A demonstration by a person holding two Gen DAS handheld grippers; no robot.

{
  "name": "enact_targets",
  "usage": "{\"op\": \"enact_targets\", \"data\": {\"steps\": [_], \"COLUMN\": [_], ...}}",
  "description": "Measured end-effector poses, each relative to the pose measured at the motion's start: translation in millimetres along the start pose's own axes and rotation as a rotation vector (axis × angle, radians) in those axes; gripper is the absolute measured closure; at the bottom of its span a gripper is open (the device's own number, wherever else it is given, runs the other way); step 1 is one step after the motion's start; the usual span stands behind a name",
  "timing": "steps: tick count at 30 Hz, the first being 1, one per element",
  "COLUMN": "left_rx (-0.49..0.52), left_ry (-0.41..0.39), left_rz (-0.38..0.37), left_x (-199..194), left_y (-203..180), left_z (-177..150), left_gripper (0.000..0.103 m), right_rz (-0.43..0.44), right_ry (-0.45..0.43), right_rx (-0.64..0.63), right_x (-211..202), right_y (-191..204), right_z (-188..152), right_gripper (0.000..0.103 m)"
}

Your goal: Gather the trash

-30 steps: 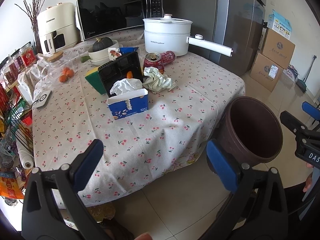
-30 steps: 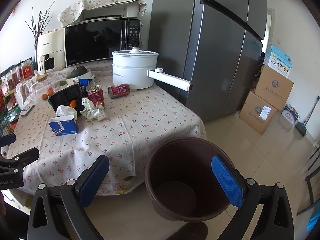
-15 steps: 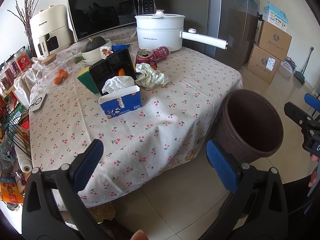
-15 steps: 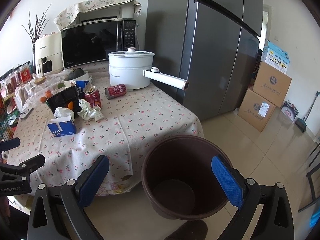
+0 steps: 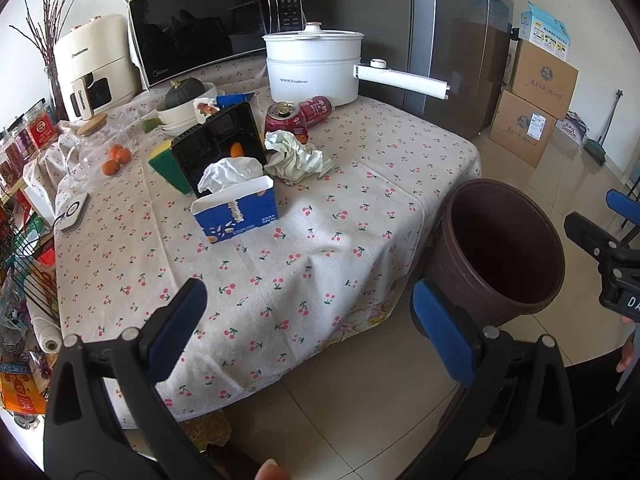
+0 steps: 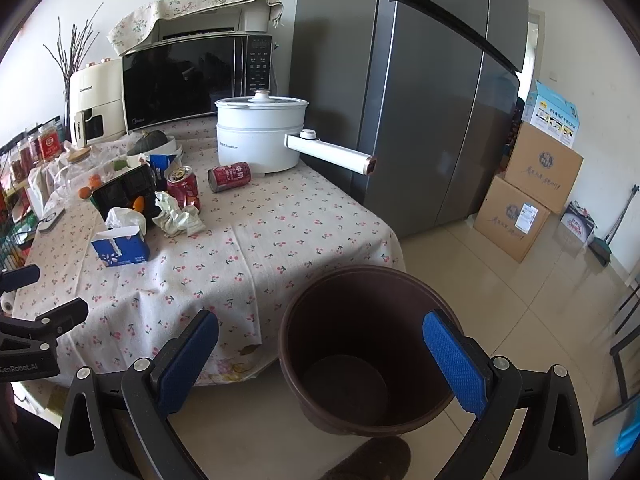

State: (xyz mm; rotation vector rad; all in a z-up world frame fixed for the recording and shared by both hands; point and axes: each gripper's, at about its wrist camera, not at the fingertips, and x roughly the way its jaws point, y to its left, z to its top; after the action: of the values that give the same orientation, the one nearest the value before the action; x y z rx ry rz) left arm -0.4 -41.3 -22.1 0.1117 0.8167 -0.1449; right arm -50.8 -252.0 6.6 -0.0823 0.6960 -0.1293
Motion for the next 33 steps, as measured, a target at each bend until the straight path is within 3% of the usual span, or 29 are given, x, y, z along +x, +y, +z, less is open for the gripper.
{"op": "enact_targets", "data": {"steps": [9, 15, 18, 24, 28, 30, 33], "left_rx": [-0.025, -0.087, -0.137, -0.143, -0.099, -0.133, -0.200], "left_ry": [0.004, 0.019, 0.073, 0.149, 0.161, 0.199, 0.254], "left_rz": [-0.007, -0.009, -0.019, 0.017, 0.060, 0.042, -0.033], "left_x": [2.9, 5.6, 17.8, 42.9, 73.5, 92.5, 113.8], "left_y": [15.1, 47.6, 66.6, 97.7, 111.6, 119.3, 124.0], "left_z": [5.0, 16.0, 25.7, 59.9, 68.5, 65.3, 65.4], "left_gripper": [0.001, 0.001, 0.001, 0.001, 0.001, 0.001, 0.001], "right_rz": [0.014, 0.061, 0.109, 0.230, 0.267, 0.259, 0.230], "right_ry": [0.027, 0.027, 0.059, 0.156, 0.186, 0.266, 0.299], "right_rx": [0.002, 0.037, 0.053, -0.016, -0.022, -0.051, -0.106], "right_x": [4.5, 3.5, 10.9, 47.3, 80.3, 101.0, 118.5], "right_y": [-4.1, -16.1, -16.3, 18.9, 42.8, 53.3, 62.6], "right_z": [-0.5, 24.1, 42.5, 82.6, 84.0, 77.5, 75.7], "right_gripper": [0.000, 0.000, 0.000, 0.000, 0.000, 0.000, 0.000]}}
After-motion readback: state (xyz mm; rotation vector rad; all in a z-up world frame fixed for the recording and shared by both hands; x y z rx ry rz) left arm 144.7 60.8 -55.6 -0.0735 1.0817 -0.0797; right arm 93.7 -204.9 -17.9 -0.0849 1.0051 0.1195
